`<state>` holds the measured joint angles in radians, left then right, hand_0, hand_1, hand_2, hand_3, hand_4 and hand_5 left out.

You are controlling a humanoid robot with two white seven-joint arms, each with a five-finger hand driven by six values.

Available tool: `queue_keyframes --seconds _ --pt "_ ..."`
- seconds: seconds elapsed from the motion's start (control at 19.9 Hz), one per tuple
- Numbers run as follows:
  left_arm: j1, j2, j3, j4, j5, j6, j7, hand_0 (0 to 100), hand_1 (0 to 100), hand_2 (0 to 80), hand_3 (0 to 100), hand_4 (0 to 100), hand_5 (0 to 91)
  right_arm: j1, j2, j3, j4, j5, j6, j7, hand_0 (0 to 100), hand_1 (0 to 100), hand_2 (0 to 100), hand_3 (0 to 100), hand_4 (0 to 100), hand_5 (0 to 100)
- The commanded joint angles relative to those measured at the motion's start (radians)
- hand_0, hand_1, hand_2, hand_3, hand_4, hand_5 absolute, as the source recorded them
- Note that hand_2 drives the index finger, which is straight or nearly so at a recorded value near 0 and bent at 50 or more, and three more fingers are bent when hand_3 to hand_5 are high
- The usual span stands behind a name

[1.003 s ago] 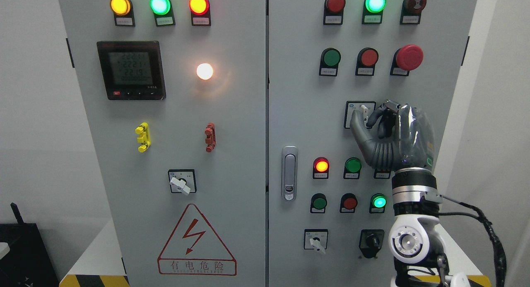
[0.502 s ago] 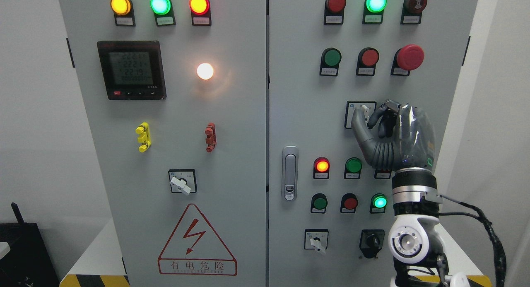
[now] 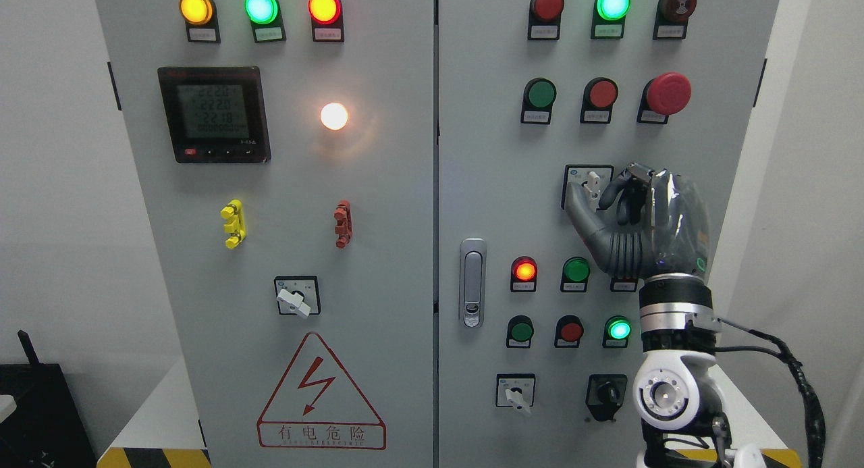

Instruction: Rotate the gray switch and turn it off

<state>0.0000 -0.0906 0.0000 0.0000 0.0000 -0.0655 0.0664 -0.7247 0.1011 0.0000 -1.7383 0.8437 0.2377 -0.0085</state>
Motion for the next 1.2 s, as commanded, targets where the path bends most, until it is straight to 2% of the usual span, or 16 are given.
queue_keyframes --seconds 0.0,0.2,0.35,0.45,1.0,1.15 --pt "-0.009 0.000 0.008 -0.026 0.020 0.000 0.000 12 39 0.0 0 0 0.0 0.001 0.000 -0.003 -0.004 -0.002 -0.009 0.002 20 46 75 100 97 100" --pt "-0.009 0.000 0.008 -0.026 0.018 0.000 0.000 12 39 0.0 0 0 0.0 0.005 -0.001 -0.006 -0.010 -0.002 -0.040 -0.001 20 46 75 100 97 100" --pt "-0.009 0.000 0.008 -0.026 0.020 0.000 0.000 12 39 0.0 0 0 0.0 0.007 -0.004 -0.008 -0.018 -0.002 -0.040 -0.002 20 46 75 100 97 100" --pt "-0.009 0.000 0.009 -0.026 0.020 0.000 0.000 12 39 0.0 0 0 0.0 0.010 -0.026 -0.011 -0.018 -0.002 -0.041 -0.002 19 46 75 100 97 100" --pt "-0.009 0.000 0.008 -0.026 0.020 0.000 0.000 12 39 0.0 0 0 0.0 0.011 -0.031 -0.018 -0.026 -0.003 -0.052 -0.008 19 47 75 100 97 100" --pt "-0.009 0.000 0.008 -0.026 0.020 0.000 0.000 12 39 0.0 0 0 0.0 0.013 -0.041 -0.020 -0.041 -0.005 -0.057 -0.010 19 48 75 100 97 100"
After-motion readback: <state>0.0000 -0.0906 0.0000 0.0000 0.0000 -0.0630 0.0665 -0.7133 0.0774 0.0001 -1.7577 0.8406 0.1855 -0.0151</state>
